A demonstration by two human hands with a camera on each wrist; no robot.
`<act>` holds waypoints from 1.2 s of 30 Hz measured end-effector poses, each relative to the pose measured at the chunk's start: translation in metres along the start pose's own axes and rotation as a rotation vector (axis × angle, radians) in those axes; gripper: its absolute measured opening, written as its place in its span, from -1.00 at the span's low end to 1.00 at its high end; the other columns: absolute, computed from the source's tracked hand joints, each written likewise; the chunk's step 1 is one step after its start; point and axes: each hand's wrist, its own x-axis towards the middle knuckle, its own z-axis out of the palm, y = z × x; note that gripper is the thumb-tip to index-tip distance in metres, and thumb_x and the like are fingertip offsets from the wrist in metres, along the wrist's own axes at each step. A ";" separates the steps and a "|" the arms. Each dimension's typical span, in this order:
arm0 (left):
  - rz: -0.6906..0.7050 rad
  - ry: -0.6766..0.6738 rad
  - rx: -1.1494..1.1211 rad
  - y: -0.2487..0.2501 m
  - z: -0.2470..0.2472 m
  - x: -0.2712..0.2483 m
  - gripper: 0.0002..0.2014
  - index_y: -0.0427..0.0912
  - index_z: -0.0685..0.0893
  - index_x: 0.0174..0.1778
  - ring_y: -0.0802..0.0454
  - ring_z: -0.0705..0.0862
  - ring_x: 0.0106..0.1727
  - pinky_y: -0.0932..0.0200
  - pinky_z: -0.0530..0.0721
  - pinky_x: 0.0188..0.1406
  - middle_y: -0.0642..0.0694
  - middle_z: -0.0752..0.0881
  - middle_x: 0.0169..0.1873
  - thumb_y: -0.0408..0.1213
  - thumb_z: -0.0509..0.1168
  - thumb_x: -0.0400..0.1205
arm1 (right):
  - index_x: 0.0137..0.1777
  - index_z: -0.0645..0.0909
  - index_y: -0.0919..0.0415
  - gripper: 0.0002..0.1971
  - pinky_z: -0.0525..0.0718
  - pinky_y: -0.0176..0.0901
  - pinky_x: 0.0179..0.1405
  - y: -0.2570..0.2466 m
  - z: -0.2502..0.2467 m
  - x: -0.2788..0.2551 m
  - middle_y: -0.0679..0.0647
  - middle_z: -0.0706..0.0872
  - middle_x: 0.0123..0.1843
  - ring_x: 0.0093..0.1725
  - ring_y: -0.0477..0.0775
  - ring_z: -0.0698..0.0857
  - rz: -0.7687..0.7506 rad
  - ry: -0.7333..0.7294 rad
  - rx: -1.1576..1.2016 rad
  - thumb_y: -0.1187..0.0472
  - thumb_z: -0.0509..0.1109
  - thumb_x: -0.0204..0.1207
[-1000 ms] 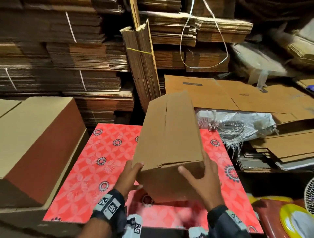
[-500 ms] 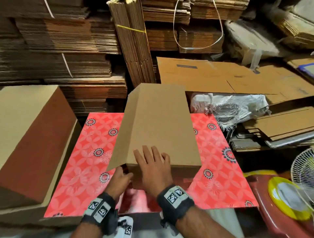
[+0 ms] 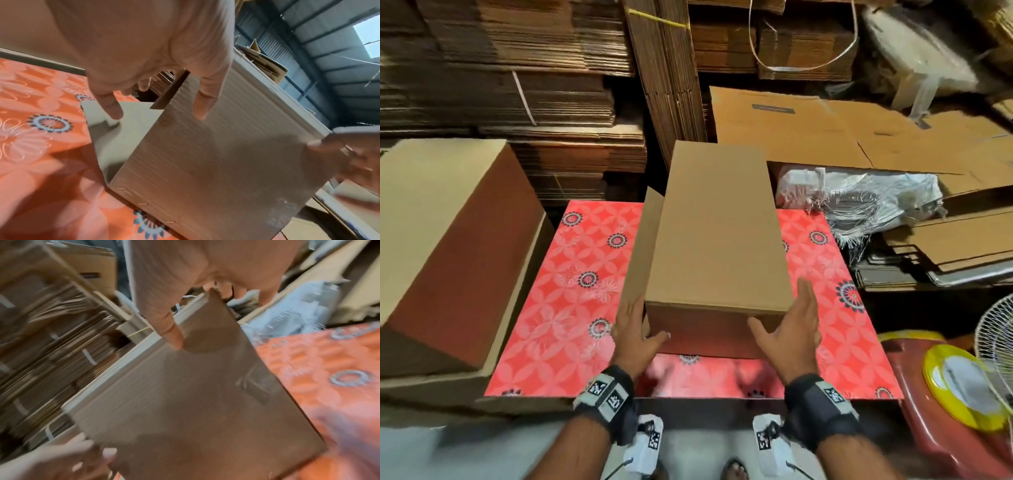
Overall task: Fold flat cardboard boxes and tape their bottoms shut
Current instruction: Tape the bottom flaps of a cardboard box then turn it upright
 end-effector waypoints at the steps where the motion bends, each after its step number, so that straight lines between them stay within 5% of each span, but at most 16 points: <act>1: -0.014 -0.049 -0.063 0.002 0.002 -0.002 0.02 0.14 0.34 0.70 -0.14 0.32 0.68 -0.37 0.28 0.66 -0.07 0.39 0.66 0.04 0.56 0.26 | 0.77 0.06 0.17 0.11 0.31 0.07 0.64 0.006 -0.002 0.003 0.17 0.31 0.72 0.70 0.17 0.31 0.016 -0.068 0.160 0.27 0.71 0.34; 3: -0.059 -0.116 -0.290 0.011 0.007 -0.011 0.02 0.21 0.28 0.71 -0.04 0.40 0.66 -0.31 0.32 0.68 0.04 0.46 0.64 -0.17 0.63 0.33 | 0.73 0.11 0.04 0.10 0.46 -0.33 0.51 0.016 -0.004 0.008 -0.01 0.49 0.59 0.54 -0.07 0.52 0.060 -0.179 0.466 0.47 0.70 0.32; 5: -0.100 -0.134 -0.384 0.022 0.013 -0.018 0.02 0.09 0.23 0.74 0.05 0.43 0.64 -0.20 0.32 0.71 0.04 0.49 0.62 -0.40 0.61 0.42 | 0.70 0.19 -0.03 0.08 0.55 -0.42 0.38 0.024 -0.007 0.011 -0.14 0.57 0.50 0.44 -0.24 0.59 0.136 -0.235 0.627 0.43 0.72 0.28; 7: -0.095 -0.113 -0.426 0.025 0.022 -0.021 0.09 0.06 0.18 0.74 0.09 0.42 0.64 -0.16 0.32 0.71 0.06 0.46 0.63 -0.31 0.67 0.36 | 0.58 0.36 -0.05 -0.04 0.65 -0.32 0.29 0.034 -0.010 0.011 -0.10 0.69 0.38 0.39 -0.15 0.65 0.206 -0.307 0.714 0.28 0.71 0.18; 10: -0.107 -0.107 -0.452 0.035 0.038 -0.025 0.37 0.17 -0.14 0.75 0.08 0.09 0.74 -0.12 0.15 0.73 0.18 -0.03 0.73 -0.14 0.73 0.21 | 0.54 0.40 -0.08 -0.01 0.61 0.00 0.49 0.044 -0.019 0.013 -0.07 0.71 0.38 0.39 -0.15 0.65 0.224 -0.419 0.712 0.11 0.73 0.05; 12: -0.088 -0.096 -0.491 0.038 0.048 -0.024 0.34 0.26 -0.19 0.69 0.12 0.22 0.69 -0.10 0.37 0.63 0.19 -0.02 0.72 -0.23 0.67 0.22 | 0.60 0.38 -0.19 0.02 0.50 0.22 0.60 0.045 -0.028 0.019 -0.13 0.66 0.47 0.46 -0.18 0.61 0.141 -0.421 0.670 0.03 0.71 0.07; 14: -0.115 -0.069 -0.565 0.046 0.059 -0.027 0.31 0.21 -0.26 0.72 0.29 0.67 0.19 0.18 0.71 0.10 -0.01 0.37 0.50 -0.39 0.60 0.33 | 0.68 0.27 -0.34 0.02 0.49 0.34 0.58 0.039 -0.041 0.024 -0.12 0.55 0.59 0.60 -0.01 0.50 -0.044 -0.367 0.535 -0.04 0.66 0.19; 15: -0.166 -0.054 -0.637 0.047 0.065 -0.028 0.27 0.12 -0.28 0.73 0.32 0.70 -0.16 0.22 0.68 -0.18 -0.09 0.48 0.23 -0.46 0.54 0.37 | 0.72 0.17 -0.39 0.04 0.45 0.38 0.59 0.032 -0.051 0.026 -0.11 0.45 0.67 0.67 0.07 0.40 -0.149 -0.332 0.415 -0.10 0.61 0.24; 17: -0.238 -0.032 -0.824 0.053 0.077 -0.038 0.00 -0.01 0.06 0.58 0.24 0.63 -0.46 0.23 0.62 -0.28 -0.08 0.44 -0.14 -0.53 0.43 0.29 | 0.74 -0.03 -0.48 0.03 0.21 0.44 0.68 0.008 -0.070 0.032 -0.16 0.20 0.79 0.80 0.09 0.10 -0.349 -0.280 0.104 -0.21 0.50 0.33; 20: -0.364 -0.008 -1.082 0.057 0.102 -0.051 -0.34 -0.02 0.28 0.12 0.08 0.72 -0.42 0.04 0.79 -0.20 -0.06 0.54 -0.34 -0.65 0.30 0.20 | 0.74 -0.18 -0.46 0.04 0.18 0.39 0.62 -0.032 -0.086 0.041 -0.14 0.03 0.83 0.81 0.08 0.05 -0.574 -0.273 -0.344 -0.08 0.48 0.45; 23: -0.474 0.017 -1.105 0.038 0.123 -0.051 -0.24 -0.07 0.34 0.25 -0.07 0.81 -0.21 -0.07 0.68 -0.06 -0.24 0.67 -0.18 -0.64 0.24 0.12 | 0.76 -0.24 -0.36 0.07 0.26 0.34 0.61 -0.045 -0.076 0.040 -0.04 0.01 0.84 0.80 0.16 0.10 -0.684 -0.321 -0.565 0.01 0.48 0.48; 27: -0.548 -0.003 -0.907 0.015 0.126 -0.060 -0.30 -0.16 0.37 0.15 -0.15 0.70 -0.11 -0.19 0.72 -0.02 -0.20 0.60 -0.26 -0.59 0.30 0.06 | 0.77 -0.13 -0.32 0.02 0.27 0.39 0.59 -0.037 -0.040 0.024 0.00 0.12 0.82 0.77 0.21 0.17 -0.768 -0.327 -0.629 0.06 0.49 0.50; 29: -0.501 0.038 -0.684 0.016 0.112 -0.064 -0.33 -0.11 0.33 0.24 -0.11 0.66 -0.17 -0.14 0.75 -0.14 -0.23 0.58 -0.15 -0.61 0.36 0.25 | 0.78 0.02 -0.24 0.01 0.31 0.42 0.58 -0.025 -0.018 0.015 0.04 0.21 0.80 0.74 0.25 0.25 -0.790 -0.389 -0.663 0.11 0.53 0.43; 31: -0.411 0.185 -0.446 0.022 0.092 -0.060 -0.30 -0.05 0.27 0.47 -0.17 0.68 0.10 -0.23 0.74 0.10 -0.22 0.60 0.18 -0.62 0.38 0.50 | 0.78 0.14 -0.15 0.04 0.34 0.45 0.56 -0.016 -0.004 0.009 0.10 0.30 0.77 0.70 0.29 0.35 -0.838 -0.385 -0.683 0.16 0.57 0.32; 33: -0.156 0.399 -0.209 0.042 0.063 -0.056 -0.26 -0.15 0.30 0.61 -0.14 0.51 0.48 -0.17 0.51 0.50 -0.17 0.48 0.48 -0.51 0.45 0.52 | 0.79 0.13 -0.13 0.05 0.31 0.45 0.59 -0.014 0.002 0.010 0.11 0.30 0.78 0.70 0.30 0.35 -0.852 -0.370 -0.676 0.12 0.58 0.31; 36: 0.331 0.461 0.041 0.087 0.033 -0.051 -0.25 -0.24 0.43 0.57 0.07 0.42 0.52 0.17 0.32 0.59 -0.05 0.46 0.48 -0.26 0.36 0.38 | 0.79 0.08 -0.15 0.03 0.23 0.43 0.63 -0.021 0.001 0.018 0.08 0.23 0.80 0.74 0.28 0.26 -0.848 -0.409 -0.666 0.03 0.54 0.34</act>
